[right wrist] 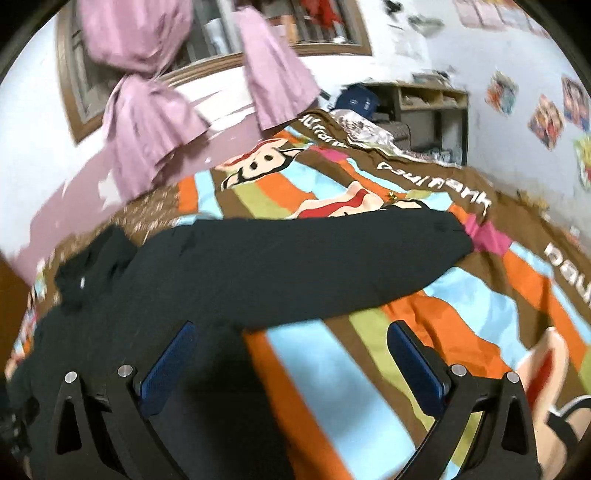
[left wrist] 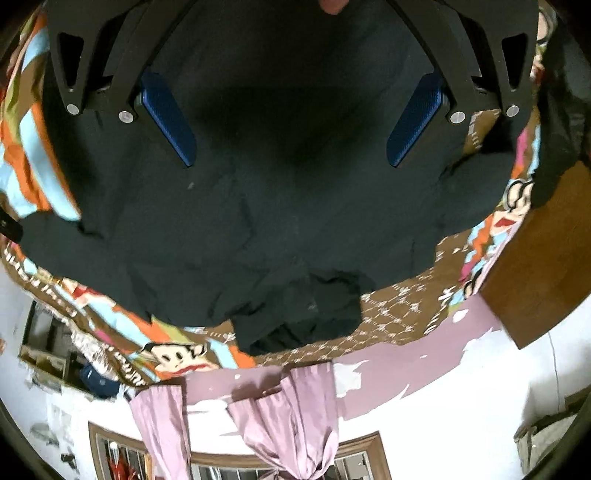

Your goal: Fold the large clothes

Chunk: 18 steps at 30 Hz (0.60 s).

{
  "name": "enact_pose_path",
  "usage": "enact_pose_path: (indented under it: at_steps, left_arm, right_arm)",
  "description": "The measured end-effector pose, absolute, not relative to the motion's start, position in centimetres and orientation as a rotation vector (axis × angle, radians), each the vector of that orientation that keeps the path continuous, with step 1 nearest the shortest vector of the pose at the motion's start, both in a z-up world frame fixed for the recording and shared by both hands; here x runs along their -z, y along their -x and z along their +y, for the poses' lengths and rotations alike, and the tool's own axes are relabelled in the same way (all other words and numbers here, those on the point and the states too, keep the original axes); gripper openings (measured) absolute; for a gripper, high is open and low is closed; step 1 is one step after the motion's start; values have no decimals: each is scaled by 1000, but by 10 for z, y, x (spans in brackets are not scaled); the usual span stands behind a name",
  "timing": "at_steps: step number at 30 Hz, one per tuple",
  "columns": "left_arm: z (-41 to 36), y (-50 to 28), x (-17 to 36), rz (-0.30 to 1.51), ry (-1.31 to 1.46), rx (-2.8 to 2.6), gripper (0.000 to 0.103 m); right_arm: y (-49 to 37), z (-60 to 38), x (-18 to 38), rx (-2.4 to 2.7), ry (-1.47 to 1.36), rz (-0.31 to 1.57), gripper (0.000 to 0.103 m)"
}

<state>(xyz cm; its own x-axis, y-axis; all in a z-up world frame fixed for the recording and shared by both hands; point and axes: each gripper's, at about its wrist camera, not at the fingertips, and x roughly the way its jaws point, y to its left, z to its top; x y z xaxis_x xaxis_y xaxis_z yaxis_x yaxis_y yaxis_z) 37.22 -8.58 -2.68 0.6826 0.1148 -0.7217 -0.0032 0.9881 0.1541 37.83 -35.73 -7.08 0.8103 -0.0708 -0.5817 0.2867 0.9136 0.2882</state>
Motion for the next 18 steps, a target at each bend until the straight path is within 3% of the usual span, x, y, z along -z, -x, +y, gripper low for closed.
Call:
enact_pose_path:
  at_steps: [18]
  left_arm:
    - [-164,-488,64,841,-65,124,101]
  right_arm:
    - [-437,-533,180,212,-813,574,103]
